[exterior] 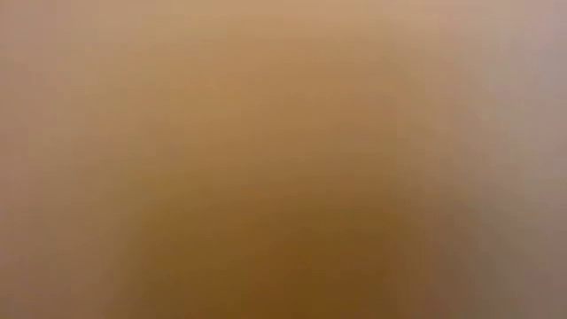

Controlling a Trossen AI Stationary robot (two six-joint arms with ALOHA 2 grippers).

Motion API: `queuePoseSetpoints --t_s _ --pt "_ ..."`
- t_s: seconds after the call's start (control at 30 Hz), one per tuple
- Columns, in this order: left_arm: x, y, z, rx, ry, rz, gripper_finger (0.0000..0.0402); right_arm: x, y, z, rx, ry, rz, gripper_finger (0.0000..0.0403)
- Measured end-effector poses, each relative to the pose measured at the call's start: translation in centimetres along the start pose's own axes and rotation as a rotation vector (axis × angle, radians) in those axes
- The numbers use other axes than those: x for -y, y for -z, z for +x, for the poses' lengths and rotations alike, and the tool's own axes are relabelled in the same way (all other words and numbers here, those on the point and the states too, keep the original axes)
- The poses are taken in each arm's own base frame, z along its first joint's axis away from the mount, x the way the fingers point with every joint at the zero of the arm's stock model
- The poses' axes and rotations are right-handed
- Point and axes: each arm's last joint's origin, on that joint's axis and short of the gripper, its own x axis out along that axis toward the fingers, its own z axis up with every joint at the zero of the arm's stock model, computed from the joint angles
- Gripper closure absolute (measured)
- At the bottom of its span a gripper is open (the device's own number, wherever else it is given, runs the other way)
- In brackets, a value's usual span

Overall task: Sort soda cans
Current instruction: Put the blue white soda can into the yellow bin

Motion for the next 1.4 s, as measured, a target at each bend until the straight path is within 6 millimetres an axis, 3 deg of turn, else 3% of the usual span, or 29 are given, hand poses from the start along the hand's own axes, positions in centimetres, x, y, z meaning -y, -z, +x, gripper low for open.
queuePoseSetpoints --t_s 0.4,0.63,0.77,1.0,1.2,1.4 --pt "0.1 0.3 0.0 -0.032 0.009 -0.017 0.0275 0.7 -1.5 3.4 -0.122 0.002 0.038 0.0058" --pt "0.1 0.2 0.0 -0.029 0.008 -0.029 0.0275 0.9 -3.4 2.4 0.162 -0.062 0.095 0.0058" --pt "0.1 0.2 0.0 -0.028 0.007 -0.034 0.0275 1.0 -3.2 1.4 0.196 0.003 0.116 0.0058" --pt "0.1 0.2 0.0 -0.026 0.007 -0.035 0.0275 2.3 -1.5 -0.4 0.236 0.14 0.443 0.0058" --pt "0.0 0.1 0.0 -0.007 0.001 -0.034 0.0275 3.9 0.5 -2.0 0.312 0.301 0.943 0.0058" --pt "0.0 0.0 0.0 0.002 -0.004 -0.025 0.0275 6.2 3.1 -1.6 0.222 0.237 1.383 0.0058"
